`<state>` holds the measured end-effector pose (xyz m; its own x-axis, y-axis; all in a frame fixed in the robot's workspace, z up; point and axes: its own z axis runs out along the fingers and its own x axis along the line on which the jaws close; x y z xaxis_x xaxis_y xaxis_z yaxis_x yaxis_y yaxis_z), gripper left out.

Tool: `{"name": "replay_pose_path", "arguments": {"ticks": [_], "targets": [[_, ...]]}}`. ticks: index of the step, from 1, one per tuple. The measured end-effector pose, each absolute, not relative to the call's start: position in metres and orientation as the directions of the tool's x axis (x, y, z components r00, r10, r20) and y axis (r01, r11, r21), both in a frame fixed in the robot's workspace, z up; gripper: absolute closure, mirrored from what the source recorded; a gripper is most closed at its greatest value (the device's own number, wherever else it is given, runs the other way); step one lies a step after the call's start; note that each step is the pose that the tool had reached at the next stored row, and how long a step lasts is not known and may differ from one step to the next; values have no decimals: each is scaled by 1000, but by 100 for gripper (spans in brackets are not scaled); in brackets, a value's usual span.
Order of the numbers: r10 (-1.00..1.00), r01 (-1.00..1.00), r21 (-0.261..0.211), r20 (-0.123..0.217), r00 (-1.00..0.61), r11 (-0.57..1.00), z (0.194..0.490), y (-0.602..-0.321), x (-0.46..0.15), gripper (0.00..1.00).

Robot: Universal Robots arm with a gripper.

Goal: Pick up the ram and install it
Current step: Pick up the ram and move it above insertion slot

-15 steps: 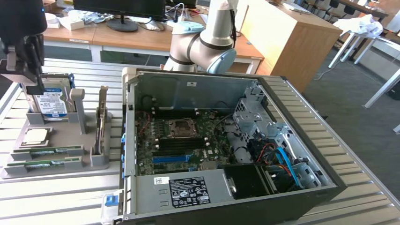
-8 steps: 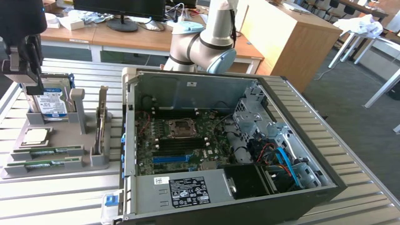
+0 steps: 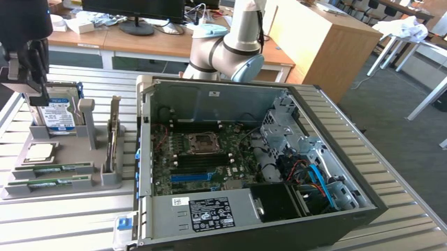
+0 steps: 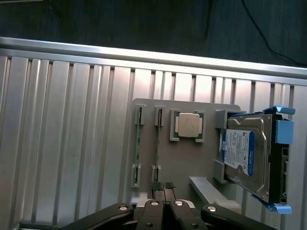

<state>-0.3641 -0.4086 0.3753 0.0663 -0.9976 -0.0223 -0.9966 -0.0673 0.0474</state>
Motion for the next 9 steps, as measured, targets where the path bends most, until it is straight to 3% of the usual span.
{"name": "replay_pose_path", "arguments": {"ticks": [9], "targets": [[-999,-998,47,-22,47,-48,375,-409,-364,90]]}}
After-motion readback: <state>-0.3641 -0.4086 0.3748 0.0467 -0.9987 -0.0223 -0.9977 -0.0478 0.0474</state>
